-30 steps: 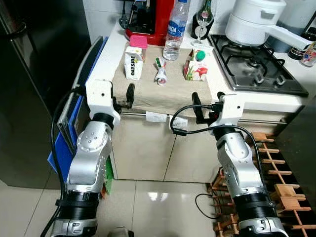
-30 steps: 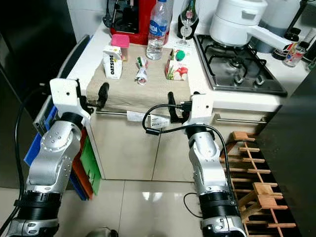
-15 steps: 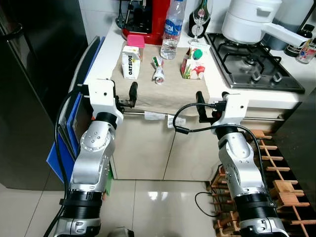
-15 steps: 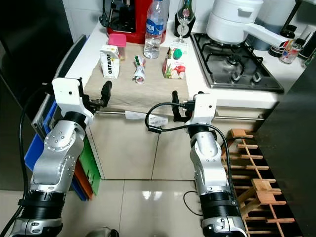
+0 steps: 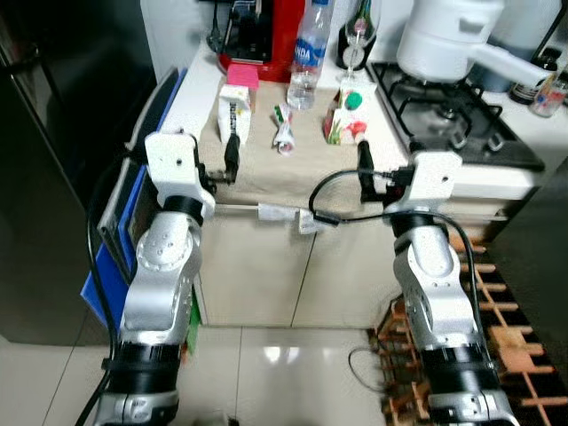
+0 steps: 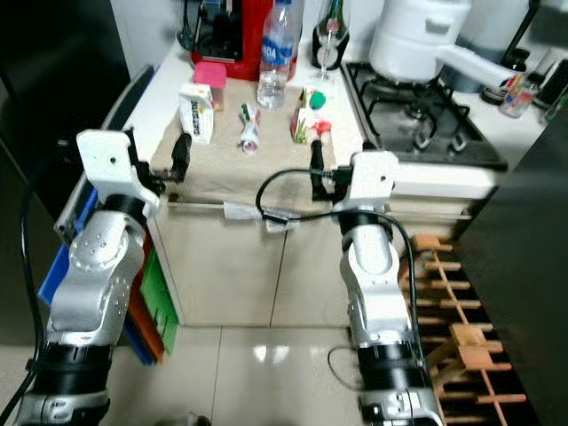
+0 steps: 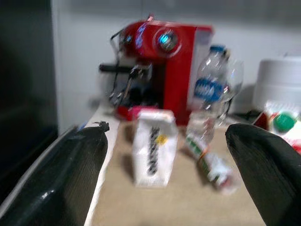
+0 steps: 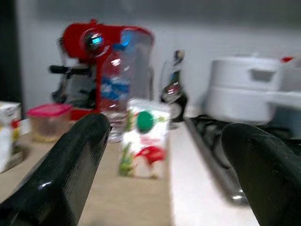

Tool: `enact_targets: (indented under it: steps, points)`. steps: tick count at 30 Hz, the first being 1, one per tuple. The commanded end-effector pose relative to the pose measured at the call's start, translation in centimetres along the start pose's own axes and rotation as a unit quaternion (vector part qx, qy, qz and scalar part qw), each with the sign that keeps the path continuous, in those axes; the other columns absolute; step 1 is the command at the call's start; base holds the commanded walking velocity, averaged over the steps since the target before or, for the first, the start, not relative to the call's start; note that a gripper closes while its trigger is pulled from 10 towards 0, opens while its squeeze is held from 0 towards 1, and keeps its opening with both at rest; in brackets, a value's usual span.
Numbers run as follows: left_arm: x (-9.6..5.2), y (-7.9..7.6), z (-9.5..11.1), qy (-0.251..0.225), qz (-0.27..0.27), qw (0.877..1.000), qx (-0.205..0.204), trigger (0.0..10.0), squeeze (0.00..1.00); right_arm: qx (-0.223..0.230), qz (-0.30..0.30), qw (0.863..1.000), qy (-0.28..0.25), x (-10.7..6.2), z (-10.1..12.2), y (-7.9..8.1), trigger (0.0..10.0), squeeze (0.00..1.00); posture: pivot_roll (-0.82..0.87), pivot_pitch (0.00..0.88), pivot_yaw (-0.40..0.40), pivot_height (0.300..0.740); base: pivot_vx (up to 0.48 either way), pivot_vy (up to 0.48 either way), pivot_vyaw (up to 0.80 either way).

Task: Restocking fridge

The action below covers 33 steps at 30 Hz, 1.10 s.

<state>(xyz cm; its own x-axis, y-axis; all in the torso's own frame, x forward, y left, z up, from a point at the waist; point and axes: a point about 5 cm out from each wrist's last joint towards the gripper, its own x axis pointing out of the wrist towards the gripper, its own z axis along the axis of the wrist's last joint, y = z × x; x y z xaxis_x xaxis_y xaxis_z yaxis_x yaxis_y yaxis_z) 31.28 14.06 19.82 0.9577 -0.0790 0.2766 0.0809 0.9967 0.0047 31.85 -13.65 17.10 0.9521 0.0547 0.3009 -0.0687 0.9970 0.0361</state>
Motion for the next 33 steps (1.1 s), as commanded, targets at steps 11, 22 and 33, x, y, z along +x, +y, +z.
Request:
enact_targets:
  steps: [11, 22, 33]
  points:
    - [0.4, 0.6, 2.3, -0.055, 0.047, 0.997, -0.008, 10.0, 0.00, -0.013, 0.002, 1.000, -0.020, 0.3, 1.0, -0.1, 10.0, 0.08, -0.02, 0.000, -0.055, 0.740, 0.479, 0.000, 0.00]
    - [0.8, 2.6, 7.2, -0.152, 0.134, 0.979, 0.030, 10.0, 0.00, -0.014, 0.017, 0.999, -0.034, 0.4, 1.7, 0.3, 10.0, 0.09, -0.01, 0.000, -0.061, 0.740, 0.292, 0.000, 0.00]
    - [2.4, 2.2, 8.1, -0.090, 0.080, 0.993, -0.017, 10.0, 0.00, -0.010, 0.027, 0.998, -0.048, -0.7, 3.1, 0.8, 10.0, 0.09, -0.01, 0.000, -0.063, 0.740, 0.000, 0.000, 0.00]
